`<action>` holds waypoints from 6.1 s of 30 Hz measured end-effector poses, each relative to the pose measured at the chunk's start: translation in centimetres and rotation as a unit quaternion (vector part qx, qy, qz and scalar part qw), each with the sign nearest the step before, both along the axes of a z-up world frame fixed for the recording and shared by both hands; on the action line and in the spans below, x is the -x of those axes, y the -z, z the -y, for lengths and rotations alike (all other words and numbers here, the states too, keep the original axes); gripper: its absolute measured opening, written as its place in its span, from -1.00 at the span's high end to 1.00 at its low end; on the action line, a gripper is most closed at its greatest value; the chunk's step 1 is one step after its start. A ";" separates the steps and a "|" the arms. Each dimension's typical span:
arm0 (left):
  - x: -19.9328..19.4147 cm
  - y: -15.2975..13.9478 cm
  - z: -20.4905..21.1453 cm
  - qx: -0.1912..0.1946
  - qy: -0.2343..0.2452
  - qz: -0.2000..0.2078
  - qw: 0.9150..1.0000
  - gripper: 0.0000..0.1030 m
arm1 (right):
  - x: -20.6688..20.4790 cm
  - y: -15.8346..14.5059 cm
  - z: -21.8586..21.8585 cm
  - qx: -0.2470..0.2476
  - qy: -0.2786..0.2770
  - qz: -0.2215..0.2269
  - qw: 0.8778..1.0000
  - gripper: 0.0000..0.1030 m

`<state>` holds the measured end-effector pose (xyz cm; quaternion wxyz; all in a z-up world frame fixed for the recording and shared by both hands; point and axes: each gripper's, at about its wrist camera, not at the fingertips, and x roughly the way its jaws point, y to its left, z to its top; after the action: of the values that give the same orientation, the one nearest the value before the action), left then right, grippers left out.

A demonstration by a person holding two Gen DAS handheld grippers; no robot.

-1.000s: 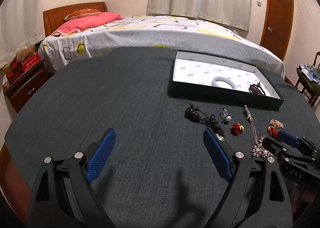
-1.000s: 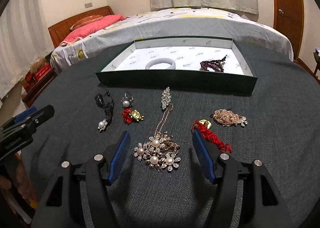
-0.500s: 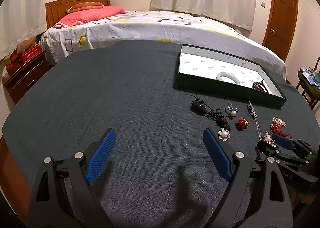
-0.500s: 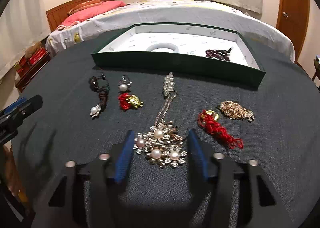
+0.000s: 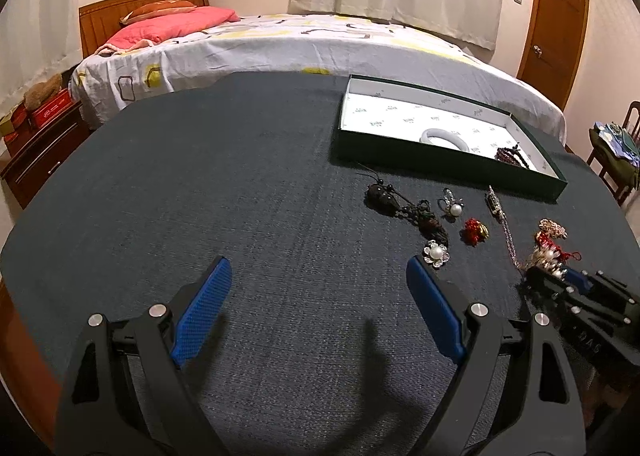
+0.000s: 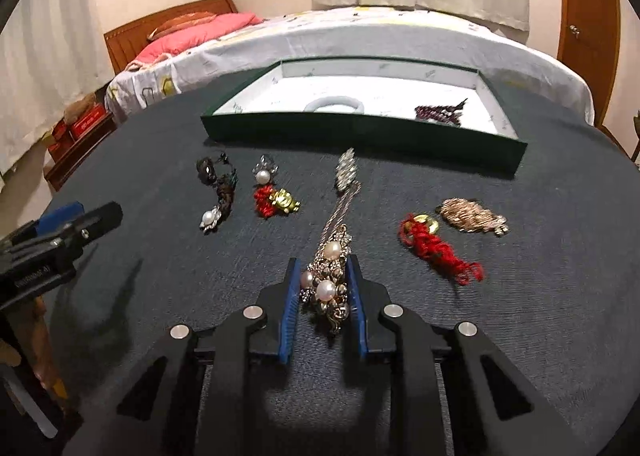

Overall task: Organize jewelry
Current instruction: 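Grasp the pearl pendant necklace with the right tool, then grasp the pearl flower brooch with the left tool while the right tool holds the necklace, then carry brooch and necklace into the box and open both tools, then withdraw both tools from the box toward the remaining jewelry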

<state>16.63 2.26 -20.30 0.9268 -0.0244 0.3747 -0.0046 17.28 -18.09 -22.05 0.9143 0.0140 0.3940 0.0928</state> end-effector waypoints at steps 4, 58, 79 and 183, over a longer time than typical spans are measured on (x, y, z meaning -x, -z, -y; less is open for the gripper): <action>0.0 0.1 0.5 -0.002 0.004 0.001 1.000 -0.69 | 0.5 -1.0 0.5 0.001 0.010 0.028 1.000 0.54; -4.2 1.1 8.1 0.008 0.104 -0.022 0.994 0.67 | 2.8 -6.3 7.1 -0.028 0.063 0.150 0.986 0.54; -9.0 -8.2 7.1 0.022 0.095 0.094 0.991 0.67 | -3.1 -12.5 4.6 -0.044 0.018 0.226 0.973 0.54; -8.4 2.9 6.7 0.005 0.040 -0.059 0.997 0.28 | -2.0 -3.2 6.9 -0.037 0.068 0.076 0.994 -0.07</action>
<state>25.02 -4.44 -23.25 0.9021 -0.0142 0.4293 -0.0420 19.30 -25.02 -18.82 0.9447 0.0672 0.3177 0.0456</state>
